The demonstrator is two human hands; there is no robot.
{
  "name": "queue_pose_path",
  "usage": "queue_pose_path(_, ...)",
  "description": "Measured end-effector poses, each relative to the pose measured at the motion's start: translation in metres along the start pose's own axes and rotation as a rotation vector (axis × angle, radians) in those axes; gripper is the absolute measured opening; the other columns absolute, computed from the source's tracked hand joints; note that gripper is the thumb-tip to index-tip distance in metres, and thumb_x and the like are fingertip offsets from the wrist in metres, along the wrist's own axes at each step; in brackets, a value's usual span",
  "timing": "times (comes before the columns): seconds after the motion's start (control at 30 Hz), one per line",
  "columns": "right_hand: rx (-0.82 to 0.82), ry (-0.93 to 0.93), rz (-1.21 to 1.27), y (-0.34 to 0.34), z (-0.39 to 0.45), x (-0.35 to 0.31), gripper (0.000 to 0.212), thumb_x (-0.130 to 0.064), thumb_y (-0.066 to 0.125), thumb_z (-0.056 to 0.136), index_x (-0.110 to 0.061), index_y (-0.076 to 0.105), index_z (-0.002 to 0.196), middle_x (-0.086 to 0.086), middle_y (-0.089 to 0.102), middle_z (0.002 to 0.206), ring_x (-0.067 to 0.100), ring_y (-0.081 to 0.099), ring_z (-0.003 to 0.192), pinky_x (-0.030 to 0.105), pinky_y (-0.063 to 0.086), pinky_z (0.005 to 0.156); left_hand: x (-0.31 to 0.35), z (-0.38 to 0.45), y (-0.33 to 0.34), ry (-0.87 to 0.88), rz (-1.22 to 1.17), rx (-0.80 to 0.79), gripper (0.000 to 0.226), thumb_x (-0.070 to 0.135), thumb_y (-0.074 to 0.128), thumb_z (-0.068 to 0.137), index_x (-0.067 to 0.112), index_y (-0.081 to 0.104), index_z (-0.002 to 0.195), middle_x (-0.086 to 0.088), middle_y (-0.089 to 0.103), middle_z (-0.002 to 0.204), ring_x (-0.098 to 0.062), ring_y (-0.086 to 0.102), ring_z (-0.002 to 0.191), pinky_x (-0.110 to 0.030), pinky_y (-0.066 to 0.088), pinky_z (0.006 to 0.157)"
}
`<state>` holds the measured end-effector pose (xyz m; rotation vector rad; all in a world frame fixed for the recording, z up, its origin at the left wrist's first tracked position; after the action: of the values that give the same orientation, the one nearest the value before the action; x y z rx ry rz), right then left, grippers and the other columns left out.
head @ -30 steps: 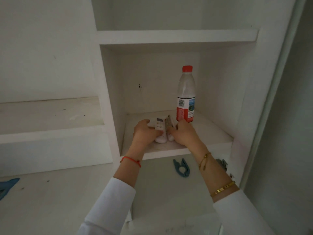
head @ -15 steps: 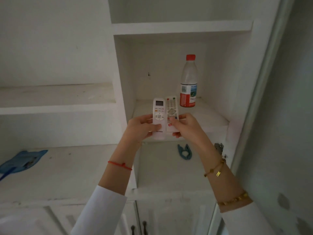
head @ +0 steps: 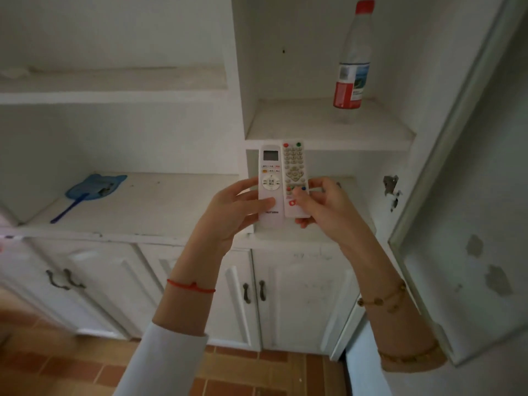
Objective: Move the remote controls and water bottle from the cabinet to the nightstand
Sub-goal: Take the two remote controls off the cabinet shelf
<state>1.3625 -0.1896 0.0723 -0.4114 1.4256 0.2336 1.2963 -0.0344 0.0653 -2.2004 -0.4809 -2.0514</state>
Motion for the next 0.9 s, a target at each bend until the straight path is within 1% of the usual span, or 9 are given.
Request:
queue_pose_path(0.07, -0.020, 0.015, 0.009, 0.007, -0.014, 0.004, 0.023, -0.023, 0.060, 0.092, -0.009, 0.047, 0.106, 0.006, 0.071, 0.088, 0.018, 0.065, 0.061, 0.024, 0.053, 0.052, -0.011, -0.014, -0.007, -0.014, -0.019, 0.003, 0.055, -0.003, 0.070, 0.079, 0.012, 0.056, 0.130, -0.008, 0.073, 0.113, -0.022, 0.070, 0.106, -0.040, 0.053, 0.095)
queue_pose_path(0.2, -0.064, 0.039, -0.001, 0.021, -0.033, 0.015, 0.024, -0.024, 0.060, 0.092, -0.011, 0.047, 0.108, 0.004, 0.073, 0.089, 0.015, 0.066, 0.063, 0.024, 0.054, 0.054, -0.029, -0.041, -0.021, -0.042, -0.047, 0.033, 0.057, -0.002, 0.070, 0.078, 0.014, 0.055, 0.131, -0.007, 0.073, 0.113, -0.022, 0.070, 0.106, -0.039, 0.054, 0.091)
queue_pose_path(0.3, -0.103, 0.070, -0.037, 0.034, -0.046, 0.026, 0.026, -0.026, 0.059, 0.092, -0.011, 0.047, 0.110, 0.002, 0.073, 0.089, 0.013, 0.067, 0.063, 0.023, 0.055, 0.056, -0.043, -0.058, -0.030, -0.069, -0.064, 0.046, 0.063, 0.004, 0.073, 0.070, 0.014, 0.056, 0.130, -0.007, 0.073, 0.113, -0.023, 0.070, 0.105, -0.038, 0.056, 0.089)
queue_pose_path(0.4, -0.138, 0.090, -0.065, 0.047, -0.059, 0.037, 0.026, -0.027, 0.058, 0.092, -0.012, 0.047, 0.111, 0.000, 0.073, 0.090, 0.012, 0.067, 0.063, 0.022, 0.055, 0.057, -0.056, -0.074, -0.040, -0.096, -0.064, 0.063, 0.068, 0.009, 0.074, 0.064, 0.015, 0.056, 0.129, -0.007, 0.074, 0.111, -0.022, 0.071, 0.103, -0.033, 0.058, 0.083)
queue_pose_path(0.47, -0.169, 0.109, -0.087, 0.056, -0.067, 0.043, 0.027, -0.029, 0.058, 0.093, -0.013, 0.046, 0.111, 0.001, 0.073, 0.093, 0.014, 0.069, 0.066, 0.024, 0.056, 0.058, -0.064, -0.083, -0.047, -0.119, -0.070, 0.077, 0.069, 0.010, 0.074, 0.064, 0.014, 0.055, 0.130, -0.007, 0.074, 0.112, -0.022, 0.071, 0.103, -0.034, 0.058, 0.083)
queue_pose_path(0.6, -0.213, 0.152, -0.101, 0.070, -0.082, 0.053, 0.029, -0.029, 0.057, 0.093, -0.011, 0.046, 0.113, 0.000, 0.073, 0.092, 0.026, 0.070, 0.072, 0.033, 0.059, 0.063, -0.074, -0.101, -0.060, -0.145, -0.095, 0.090, 0.068, 0.009, 0.073, 0.066, 0.014, 0.055, 0.131, -0.008, 0.073, 0.114, -0.022, 0.071, 0.104, -0.033, 0.060, 0.082)
queue_pose_path(0.7, -0.238, 0.194, -0.067, 0.079, -0.090, 0.062, 0.030, -0.026, 0.057, 0.093, -0.008, 0.046, 0.115, 0.002, 0.072, 0.092, 0.020, 0.068, 0.068, 0.028, 0.058, 0.061, -0.079, -0.111, -0.069, -0.153, -0.107, 0.109, 0.066, 0.008, 0.072, 0.067, 0.014, 0.055, 0.130, -0.007, 0.073, 0.113, -0.021, 0.071, 0.103, -0.030, 0.060, 0.079)
queue_pose_path(0.83, -0.288, 0.228, -0.071, 0.089, -0.098, 0.072, 0.031, -0.023, 0.056, 0.094, -0.005, 0.045, 0.117, 0.004, 0.073, 0.093, 0.018, 0.068, 0.067, 0.031, 0.058, 0.062, -0.088, -0.123, -0.081, -0.162, -0.121, 0.153, 0.066, 0.008, 0.073, 0.066, 0.014, 0.056, 0.130, -0.006, 0.074, 0.113, -0.021, 0.071, 0.103, -0.030, 0.059, 0.079)
queue_pose_path(0.9, -0.314, 0.241, -0.069, 0.094, -0.101, 0.076, 0.031, -0.022, 0.057, 0.094, -0.004, 0.045, 0.116, 0.003, 0.073, 0.092, 0.017, 0.068, 0.065, 0.031, 0.058, 0.061, -0.092, -0.129, -0.086, -0.170, -0.131, 0.166, 0.067, 0.008, 0.073, 0.066, 0.014, 0.055, 0.130, -0.007, 0.073, 0.114, -0.022, 0.070, 0.105, -0.033, 0.059, 0.083)
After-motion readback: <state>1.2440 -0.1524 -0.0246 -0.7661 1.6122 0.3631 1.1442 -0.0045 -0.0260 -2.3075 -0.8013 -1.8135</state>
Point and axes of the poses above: each hand's wrist, its own z-axis towards the middle knuckle, its own y-axis out of the palm, x = y × z, the point moved 6 cm from there along z, towards the middle knuckle
